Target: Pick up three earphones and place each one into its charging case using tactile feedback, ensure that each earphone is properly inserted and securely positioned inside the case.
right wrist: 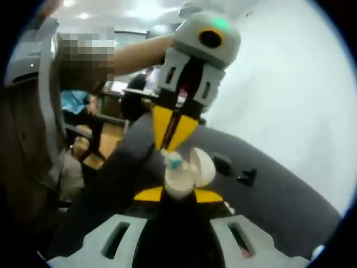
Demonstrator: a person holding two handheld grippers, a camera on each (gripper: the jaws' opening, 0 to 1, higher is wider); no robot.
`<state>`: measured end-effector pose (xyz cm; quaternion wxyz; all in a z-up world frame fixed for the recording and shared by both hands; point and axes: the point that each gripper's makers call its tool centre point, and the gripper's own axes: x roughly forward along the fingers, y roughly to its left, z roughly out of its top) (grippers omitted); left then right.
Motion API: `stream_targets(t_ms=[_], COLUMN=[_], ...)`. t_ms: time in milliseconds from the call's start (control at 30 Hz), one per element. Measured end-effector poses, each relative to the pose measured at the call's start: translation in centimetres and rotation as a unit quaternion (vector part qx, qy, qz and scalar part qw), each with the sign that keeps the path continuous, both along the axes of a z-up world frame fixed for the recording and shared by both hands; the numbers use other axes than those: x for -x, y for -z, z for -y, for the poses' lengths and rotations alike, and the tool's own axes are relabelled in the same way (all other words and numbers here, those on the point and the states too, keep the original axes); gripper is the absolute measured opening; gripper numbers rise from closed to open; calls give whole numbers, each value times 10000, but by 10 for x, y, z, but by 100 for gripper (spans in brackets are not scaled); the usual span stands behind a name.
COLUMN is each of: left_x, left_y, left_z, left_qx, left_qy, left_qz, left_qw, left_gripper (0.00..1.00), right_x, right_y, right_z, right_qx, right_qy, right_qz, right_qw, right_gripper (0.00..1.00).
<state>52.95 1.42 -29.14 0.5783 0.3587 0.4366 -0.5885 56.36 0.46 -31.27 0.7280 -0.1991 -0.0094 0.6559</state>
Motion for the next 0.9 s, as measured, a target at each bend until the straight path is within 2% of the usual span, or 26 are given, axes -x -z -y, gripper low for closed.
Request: stream_targets(t_ms=[133, 300, 600, 667, 800, 900], left_x=[-6, 2, -5, -7, -17, -17], left_y=[1, 4, 3, 1, 0, -4], left_z=[1, -6, -2, 1, -2, -3], left_qx=[17, -218, -184, -113, -107, -9], left_qy=[-51, 69, 104, 107, 99, 140], left_qz=[92, -92, -35, 26, 328, 452], left_qw=[9999, 9997, 9998, 9999, 9994, 9989], left_gripper=[2, 2, 2, 2, 3, 3], right_x=[0, 0, 0, 0, 0, 0], right_y=[0, 0, 0, 0, 0, 0], right_z=[0, 0, 0, 1, 0, 1], right_qx=[1, -1, -4, -4, -5, -6], right_qy=[7, 2, 5, 8, -5, -4], right_qz=[-11, -9, -5, -7, 4, -1], right_qw=[10000, 10000, 10000, 10000, 10000, 10000], right_gripper=[20, 20, 20, 20, 20, 20])
